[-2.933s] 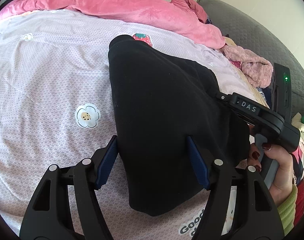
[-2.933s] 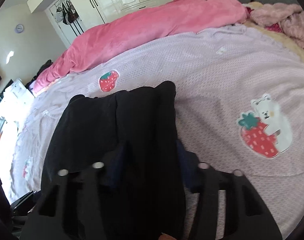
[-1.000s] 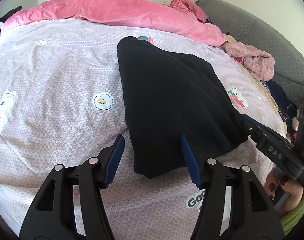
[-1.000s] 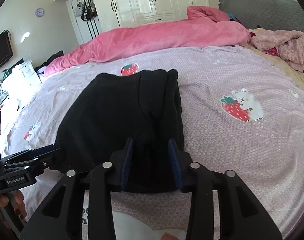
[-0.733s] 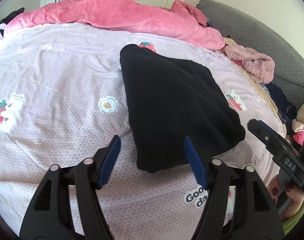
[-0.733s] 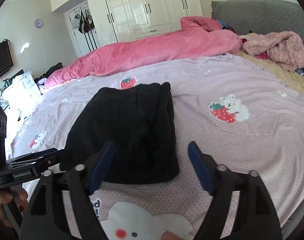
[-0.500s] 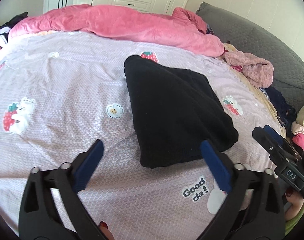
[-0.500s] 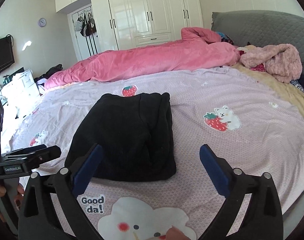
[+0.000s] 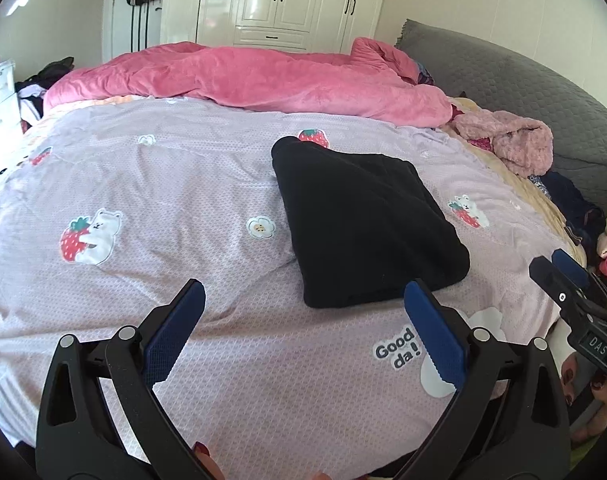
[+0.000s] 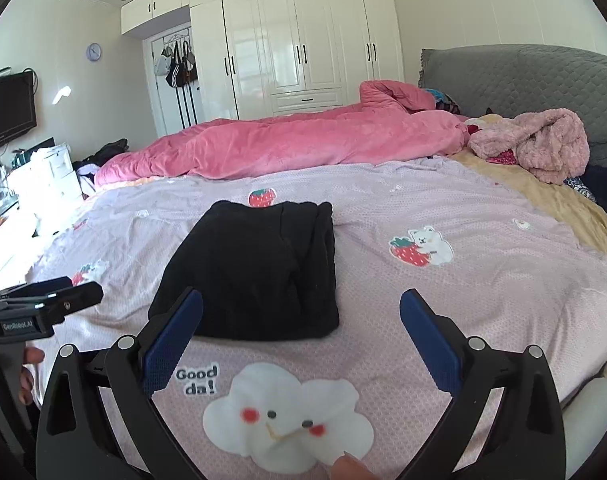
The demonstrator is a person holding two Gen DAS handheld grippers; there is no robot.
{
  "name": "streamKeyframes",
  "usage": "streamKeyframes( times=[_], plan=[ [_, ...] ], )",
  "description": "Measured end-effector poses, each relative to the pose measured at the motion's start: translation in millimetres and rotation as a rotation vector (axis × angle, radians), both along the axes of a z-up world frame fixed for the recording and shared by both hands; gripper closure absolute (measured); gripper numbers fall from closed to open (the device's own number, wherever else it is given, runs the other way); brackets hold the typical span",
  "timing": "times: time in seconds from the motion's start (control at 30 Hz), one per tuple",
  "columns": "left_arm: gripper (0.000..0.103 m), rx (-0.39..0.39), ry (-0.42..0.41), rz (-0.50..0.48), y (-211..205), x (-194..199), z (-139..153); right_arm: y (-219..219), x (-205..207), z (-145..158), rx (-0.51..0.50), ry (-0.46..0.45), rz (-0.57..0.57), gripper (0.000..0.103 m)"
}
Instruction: Fold small clothes
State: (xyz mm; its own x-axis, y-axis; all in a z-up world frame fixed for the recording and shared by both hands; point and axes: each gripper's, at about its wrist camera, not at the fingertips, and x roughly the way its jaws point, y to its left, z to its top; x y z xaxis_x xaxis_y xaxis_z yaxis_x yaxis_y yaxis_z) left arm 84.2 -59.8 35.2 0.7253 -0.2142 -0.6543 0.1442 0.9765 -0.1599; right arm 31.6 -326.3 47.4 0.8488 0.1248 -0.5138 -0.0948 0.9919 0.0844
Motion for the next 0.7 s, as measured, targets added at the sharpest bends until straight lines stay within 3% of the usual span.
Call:
streamKeyframes(
  times=[0.33, 0.7],
  plan=[
    [0.009, 0.014, 0.048, 0.014, 5, -22, -21, 12, -8, -31, -0.052, 0.115, -0.005, 0.005],
    [0.009, 0.017, 0.063, 0.031, 5, -24, -23, 11, -9, -32, -0.053, 0.121, -0.003, 0.005]
  ],
)
